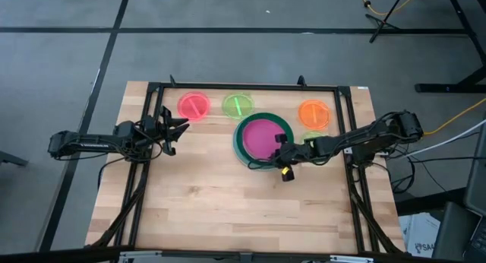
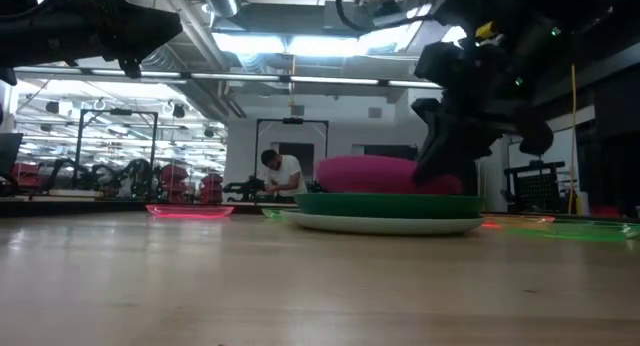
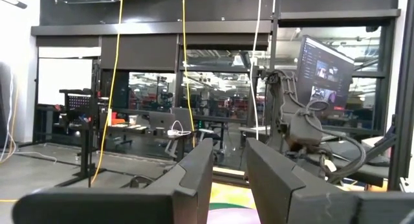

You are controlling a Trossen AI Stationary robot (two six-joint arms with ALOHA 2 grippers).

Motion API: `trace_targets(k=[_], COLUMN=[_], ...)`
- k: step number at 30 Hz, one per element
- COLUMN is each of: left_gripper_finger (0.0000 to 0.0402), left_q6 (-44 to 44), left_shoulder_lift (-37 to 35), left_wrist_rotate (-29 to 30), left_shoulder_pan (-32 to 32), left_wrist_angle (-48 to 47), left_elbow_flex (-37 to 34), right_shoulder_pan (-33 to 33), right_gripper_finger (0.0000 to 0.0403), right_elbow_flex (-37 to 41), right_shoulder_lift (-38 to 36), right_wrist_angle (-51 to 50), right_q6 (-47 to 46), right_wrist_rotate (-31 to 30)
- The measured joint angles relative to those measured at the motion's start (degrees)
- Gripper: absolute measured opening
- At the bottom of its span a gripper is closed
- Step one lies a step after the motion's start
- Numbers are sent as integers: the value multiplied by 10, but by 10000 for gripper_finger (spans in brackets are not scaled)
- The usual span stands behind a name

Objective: Stack plastic plates
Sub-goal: Stack the pink plate on the light orange plate

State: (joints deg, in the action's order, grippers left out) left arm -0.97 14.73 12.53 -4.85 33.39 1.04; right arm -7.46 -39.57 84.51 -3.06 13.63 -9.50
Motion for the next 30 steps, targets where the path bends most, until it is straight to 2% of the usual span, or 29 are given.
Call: trace_targets(k=[14,25,30], left_gripper_finger=[86,86,86], left_q6=[0,0,0], left_shoulder_lift=[0,0,0], left_wrist_rotate=[0,0,0], left_shoulder_pan=[0,0,0], left_wrist_angle=[0,0,-1], left_elbow_flex=[0,0,0], right_shoulder_pan=[0,0,0], right_gripper_finger=[7,114,134], right_elbow_flex=[12,5,-41], right_shoulder_lift=[0,0,-4], right_wrist_angle=[0,-3,-58], right_q6=[-32,-48,-48], right_wrist_rotate=[-13,-19,-19])
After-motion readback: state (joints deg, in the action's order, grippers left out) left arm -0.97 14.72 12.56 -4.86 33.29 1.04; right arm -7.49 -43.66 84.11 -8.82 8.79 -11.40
